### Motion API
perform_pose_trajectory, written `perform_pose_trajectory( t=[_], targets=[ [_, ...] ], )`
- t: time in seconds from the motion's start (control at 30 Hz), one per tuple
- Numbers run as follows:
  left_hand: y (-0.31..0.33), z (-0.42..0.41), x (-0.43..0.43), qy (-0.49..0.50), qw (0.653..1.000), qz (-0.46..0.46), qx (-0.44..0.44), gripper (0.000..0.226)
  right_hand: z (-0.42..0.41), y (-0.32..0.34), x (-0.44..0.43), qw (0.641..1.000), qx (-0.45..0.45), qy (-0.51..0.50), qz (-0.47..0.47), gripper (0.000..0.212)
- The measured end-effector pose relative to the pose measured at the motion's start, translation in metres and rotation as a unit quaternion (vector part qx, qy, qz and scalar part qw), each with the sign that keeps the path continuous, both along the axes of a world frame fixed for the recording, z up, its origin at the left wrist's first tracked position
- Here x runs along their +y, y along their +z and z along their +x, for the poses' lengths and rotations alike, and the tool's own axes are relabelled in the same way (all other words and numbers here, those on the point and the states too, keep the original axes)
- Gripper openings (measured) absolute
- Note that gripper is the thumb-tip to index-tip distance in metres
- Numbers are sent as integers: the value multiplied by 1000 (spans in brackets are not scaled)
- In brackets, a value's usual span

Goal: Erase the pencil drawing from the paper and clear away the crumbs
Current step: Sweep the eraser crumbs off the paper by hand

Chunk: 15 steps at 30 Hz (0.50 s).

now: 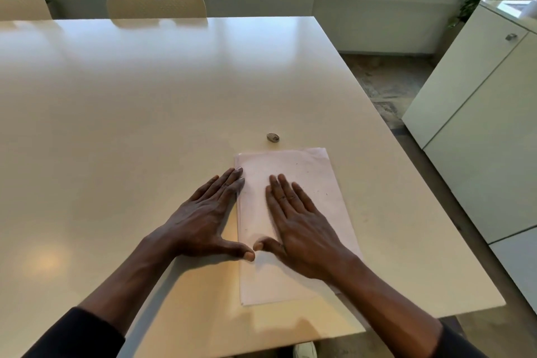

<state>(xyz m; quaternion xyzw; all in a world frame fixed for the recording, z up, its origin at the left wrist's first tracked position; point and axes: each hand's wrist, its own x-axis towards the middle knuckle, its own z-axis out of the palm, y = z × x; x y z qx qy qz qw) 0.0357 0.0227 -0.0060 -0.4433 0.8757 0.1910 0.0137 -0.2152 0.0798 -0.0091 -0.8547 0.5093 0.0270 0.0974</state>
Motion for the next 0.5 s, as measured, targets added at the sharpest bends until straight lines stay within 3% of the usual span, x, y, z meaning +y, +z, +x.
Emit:
perform_pose_trajectory(
  t=[0.17, 0.4, 0.5],
  targets=[
    [-4, 1, -2, -9, 1000, -15, -7, 150, 16, 0, 20, 989, -25, 141, 26, 97],
    [-1, 0, 1, 3, 1000, -13, 1, 152, -12, -2, -10, 999, 25, -15, 13, 109],
    [-2, 0, 1, -1, 1000, -19, -2, 151, -6, 5, -5, 1000, 1, 13, 14, 111]
  ],
)
